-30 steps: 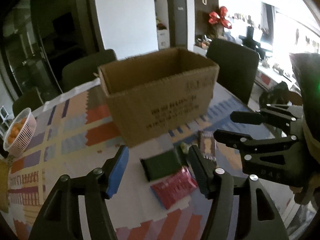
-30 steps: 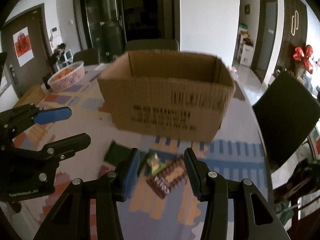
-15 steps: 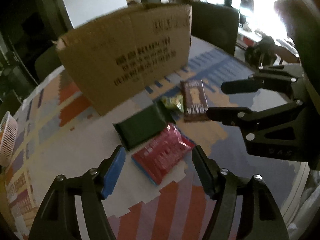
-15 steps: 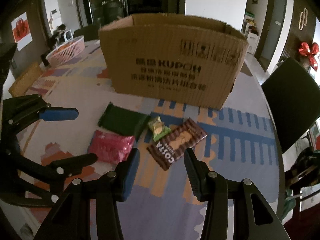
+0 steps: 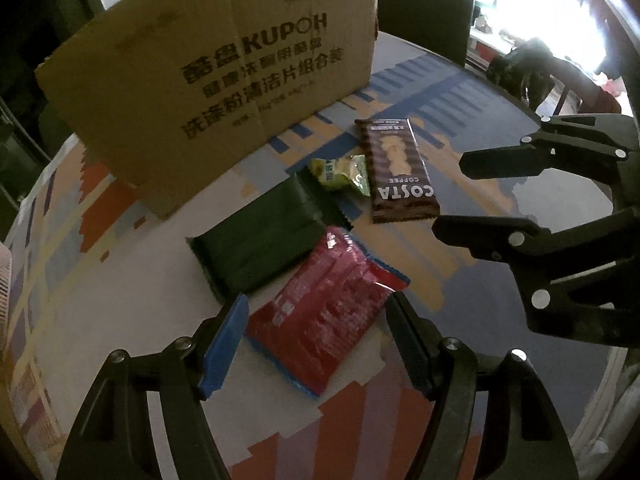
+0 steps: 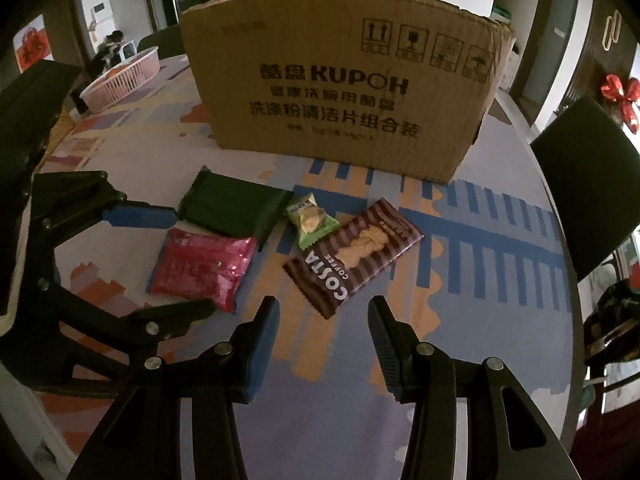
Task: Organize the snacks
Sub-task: 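Return both grippers to the table and grasp the red packet with the left gripper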
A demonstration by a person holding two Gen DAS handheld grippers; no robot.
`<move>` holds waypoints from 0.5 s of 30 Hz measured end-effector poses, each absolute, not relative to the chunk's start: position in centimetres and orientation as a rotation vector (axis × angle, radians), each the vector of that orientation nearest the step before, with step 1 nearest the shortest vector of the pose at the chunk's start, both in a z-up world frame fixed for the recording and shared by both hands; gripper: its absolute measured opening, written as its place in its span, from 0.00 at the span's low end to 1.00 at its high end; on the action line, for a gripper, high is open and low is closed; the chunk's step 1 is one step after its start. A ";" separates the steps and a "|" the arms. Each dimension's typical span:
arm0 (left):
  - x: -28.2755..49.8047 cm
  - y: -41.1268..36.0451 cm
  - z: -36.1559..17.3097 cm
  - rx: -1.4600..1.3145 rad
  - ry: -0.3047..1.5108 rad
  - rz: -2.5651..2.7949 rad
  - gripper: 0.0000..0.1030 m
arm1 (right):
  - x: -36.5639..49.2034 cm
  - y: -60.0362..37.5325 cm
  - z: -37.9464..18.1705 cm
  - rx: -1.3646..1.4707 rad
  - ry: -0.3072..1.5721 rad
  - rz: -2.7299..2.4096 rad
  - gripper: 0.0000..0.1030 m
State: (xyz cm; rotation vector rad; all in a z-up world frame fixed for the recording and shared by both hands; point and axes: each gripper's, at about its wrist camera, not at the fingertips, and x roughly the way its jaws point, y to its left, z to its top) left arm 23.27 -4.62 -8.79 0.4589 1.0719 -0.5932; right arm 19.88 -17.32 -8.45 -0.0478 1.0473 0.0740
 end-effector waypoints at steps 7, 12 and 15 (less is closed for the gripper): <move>23.8 -4.9 -9.3 0.433 1.096 -0.617 0.64 | 20.2 -17.5 -8.4 -0.044 1.048 0.071 0.46; 23.7 -4.4 -9.3 0.352 1.109 -0.631 0.44 | 20.2 -17.6 -8.6 -0.042 1.048 0.071 0.46; 23.6 -4.0 -9.2 0.302 1.109 -0.620 0.40 | 20.3 -17.5 -8.6 -0.040 1.047 0.077 0.46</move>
